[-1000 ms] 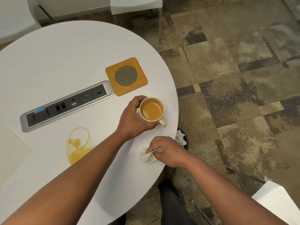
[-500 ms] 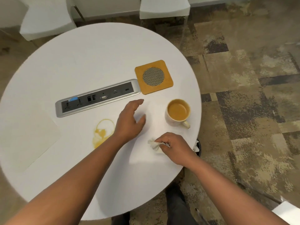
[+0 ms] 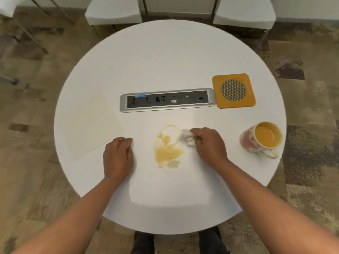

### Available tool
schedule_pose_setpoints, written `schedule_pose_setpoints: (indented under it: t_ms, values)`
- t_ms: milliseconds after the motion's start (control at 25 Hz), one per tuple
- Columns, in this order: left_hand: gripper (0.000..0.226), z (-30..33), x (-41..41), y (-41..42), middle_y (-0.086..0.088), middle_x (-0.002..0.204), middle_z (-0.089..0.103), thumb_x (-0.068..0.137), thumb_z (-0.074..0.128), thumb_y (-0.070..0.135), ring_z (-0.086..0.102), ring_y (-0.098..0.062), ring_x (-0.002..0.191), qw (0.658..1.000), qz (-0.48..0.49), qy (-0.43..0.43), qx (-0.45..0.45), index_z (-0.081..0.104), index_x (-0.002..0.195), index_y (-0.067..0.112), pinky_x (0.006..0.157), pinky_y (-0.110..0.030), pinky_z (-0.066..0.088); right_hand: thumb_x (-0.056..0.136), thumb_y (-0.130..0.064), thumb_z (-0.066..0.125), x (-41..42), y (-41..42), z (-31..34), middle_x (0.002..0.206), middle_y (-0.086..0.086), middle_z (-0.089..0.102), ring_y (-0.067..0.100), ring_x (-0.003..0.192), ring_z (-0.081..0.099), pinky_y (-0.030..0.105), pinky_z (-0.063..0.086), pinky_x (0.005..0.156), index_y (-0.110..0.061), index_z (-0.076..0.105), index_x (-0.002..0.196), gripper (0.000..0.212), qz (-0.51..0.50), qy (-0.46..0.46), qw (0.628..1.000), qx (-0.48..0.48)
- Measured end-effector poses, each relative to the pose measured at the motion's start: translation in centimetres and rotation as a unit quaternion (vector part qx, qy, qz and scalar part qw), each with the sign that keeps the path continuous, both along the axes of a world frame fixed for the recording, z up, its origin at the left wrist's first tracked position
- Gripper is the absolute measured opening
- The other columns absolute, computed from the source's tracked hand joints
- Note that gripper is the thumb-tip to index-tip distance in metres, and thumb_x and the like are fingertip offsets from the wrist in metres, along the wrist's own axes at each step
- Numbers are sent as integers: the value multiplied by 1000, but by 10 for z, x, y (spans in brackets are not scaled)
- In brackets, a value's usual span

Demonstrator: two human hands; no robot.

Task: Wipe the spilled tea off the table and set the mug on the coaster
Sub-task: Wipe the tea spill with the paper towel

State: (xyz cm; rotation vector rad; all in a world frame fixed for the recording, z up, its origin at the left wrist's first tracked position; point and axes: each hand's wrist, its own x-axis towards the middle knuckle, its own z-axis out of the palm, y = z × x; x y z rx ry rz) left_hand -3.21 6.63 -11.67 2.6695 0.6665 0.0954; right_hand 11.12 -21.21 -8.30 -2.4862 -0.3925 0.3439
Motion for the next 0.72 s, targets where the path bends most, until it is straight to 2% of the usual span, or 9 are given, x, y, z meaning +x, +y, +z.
schedule_pose_setpoints:
  t_ms: [120,200,320,480,600,720]
  values:
    - [33,-13,-7,6,-4,122,64,94,51,16,55,-37,105,999,-22,1,45,67,122,19,84,-44,46,88,-10,55,17,24,0,109,3,73,32,105,59,40,52,82,-28,71,118,38,-1,-17,1000,-21]
    - [35,-20,-13,6,-5,126,61,94,50,18,52,-36,107,997,-39,-16,64,65,125,18,84,-44,43,88,-9,52,25,34,-1,104,4,73,33,102,58,40,52,75,-30,72,115,40,10,-40,998,-51]
    - [37,-25,-13,9,-5,129,57,95,47,22,49,-35,109,996,-49,-17,67,61,128,18,86,-45,41,91,-15,48,36,47,-9,105,1,67,29,101,55,31,42,69,-31,70,116,37,14,-41,994,-98]
    - [38,-25,-10,9,0,134,49,96,41,24,43,-31,114,999,-31,9,38,55,131,21,92,-46,40,95,-40,44,48,64,-17,107,-4,62,13,89,47,26,30,66,-29,68,109,30,-53,50,995,-69]
    - [45,-25,-9,11,-1,136,49,92,39,22,44,-31,117,999,-23,21,26,52,135,19,94,-46,39,90,-47,50,49,79,-17,97,-7,61,5,79,49,22,30,61,-29,66,90,25,-52,54,996,-44]
    - [50,-25,-9,11,-2,137,49,89,38,22,43,-32,118,999,-21,23,24,51,137,18,96,-46,38,80,-52,56,42,97,-13,87,-7,60,2,77,55,29,33,60,-26,64,75,28,-43,80,996,10]
